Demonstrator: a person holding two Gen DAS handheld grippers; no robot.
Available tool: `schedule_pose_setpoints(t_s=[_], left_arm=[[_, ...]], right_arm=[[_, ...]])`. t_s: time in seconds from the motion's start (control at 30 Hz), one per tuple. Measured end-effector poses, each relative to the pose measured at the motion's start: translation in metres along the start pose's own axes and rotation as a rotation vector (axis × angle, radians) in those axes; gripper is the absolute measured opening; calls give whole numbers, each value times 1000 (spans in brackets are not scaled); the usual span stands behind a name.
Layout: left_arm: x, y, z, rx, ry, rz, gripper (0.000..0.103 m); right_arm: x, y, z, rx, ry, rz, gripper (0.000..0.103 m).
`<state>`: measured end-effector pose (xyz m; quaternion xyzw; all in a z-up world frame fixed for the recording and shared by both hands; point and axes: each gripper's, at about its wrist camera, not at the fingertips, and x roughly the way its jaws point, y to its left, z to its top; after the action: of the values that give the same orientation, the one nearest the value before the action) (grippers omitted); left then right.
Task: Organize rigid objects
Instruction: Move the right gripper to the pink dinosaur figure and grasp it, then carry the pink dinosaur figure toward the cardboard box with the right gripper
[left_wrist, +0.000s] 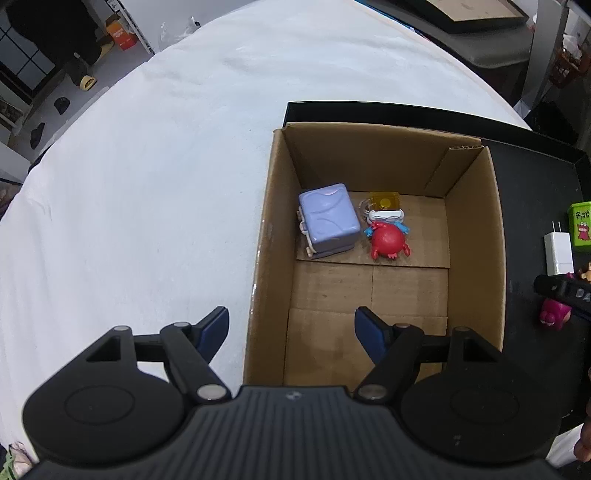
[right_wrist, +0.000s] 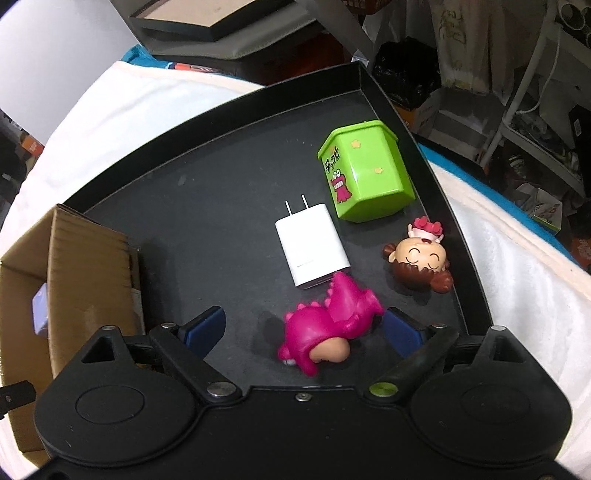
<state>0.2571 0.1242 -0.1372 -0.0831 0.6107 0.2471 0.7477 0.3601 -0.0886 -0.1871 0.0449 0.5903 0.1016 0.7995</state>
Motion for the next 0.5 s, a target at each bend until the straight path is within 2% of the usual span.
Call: schedule_pose_setpoints(t_s=[0.03, 0.07, 0.13, 0.17, 0.2, 0.27, 0.5], left_arm=[[0, -1, 0, 0, 1, 3, 74], [0, -2, 1, -2, 1, 4, 74], [1, -2, 2, -6, 4, 8, 74], [2, -2, 2, -9, 6, 10, 74], [3, -2, 2, -12, 8, 10, 74], [5, -2, 3, -14, 13, 11, 74], [7, 2, 2, -17, 14, 7, 74]], right_arm=[[3, 0, -1, -2, 8, 2, 82], [8, -1, -1, 0, 30, 10, 72], [9, -1, -2, -14, 25, 10, 67], [9, 0, -2, -31, 19, 8, 58], [8, 0, -2, -37, 17, 4, 43], [7, -5, 1, -21, 24, 27, 34], [0, -12, -2, 11, 4, 60, 34]])
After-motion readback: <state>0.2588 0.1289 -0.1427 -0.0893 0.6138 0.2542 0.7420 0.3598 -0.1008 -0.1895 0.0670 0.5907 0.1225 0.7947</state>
